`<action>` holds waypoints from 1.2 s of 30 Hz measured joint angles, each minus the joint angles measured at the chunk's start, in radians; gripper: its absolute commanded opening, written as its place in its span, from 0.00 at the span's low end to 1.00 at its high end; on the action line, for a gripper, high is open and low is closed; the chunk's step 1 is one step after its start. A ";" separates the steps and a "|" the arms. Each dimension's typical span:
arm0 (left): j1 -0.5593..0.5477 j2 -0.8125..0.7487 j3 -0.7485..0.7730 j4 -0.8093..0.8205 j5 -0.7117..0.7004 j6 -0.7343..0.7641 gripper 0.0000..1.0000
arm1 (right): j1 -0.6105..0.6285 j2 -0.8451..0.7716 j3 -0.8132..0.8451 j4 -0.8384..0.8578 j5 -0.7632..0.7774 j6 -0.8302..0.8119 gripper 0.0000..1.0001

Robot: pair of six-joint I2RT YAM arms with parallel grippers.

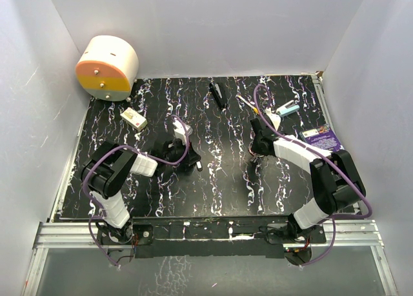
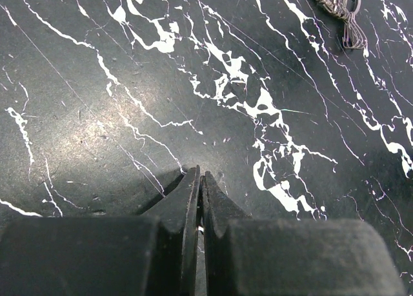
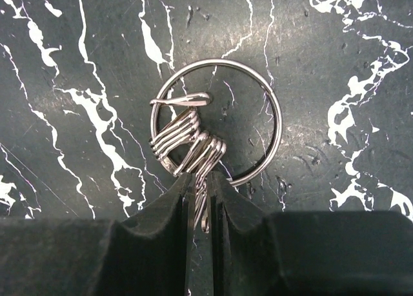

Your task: Put the keys on the keyring

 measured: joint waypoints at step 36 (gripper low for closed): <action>0.000 0.006 0.017 -0.019 0.014 0.001 0.00 | 0.000 -0.009 0.023 -0.141 -0.050 -0.011 0.21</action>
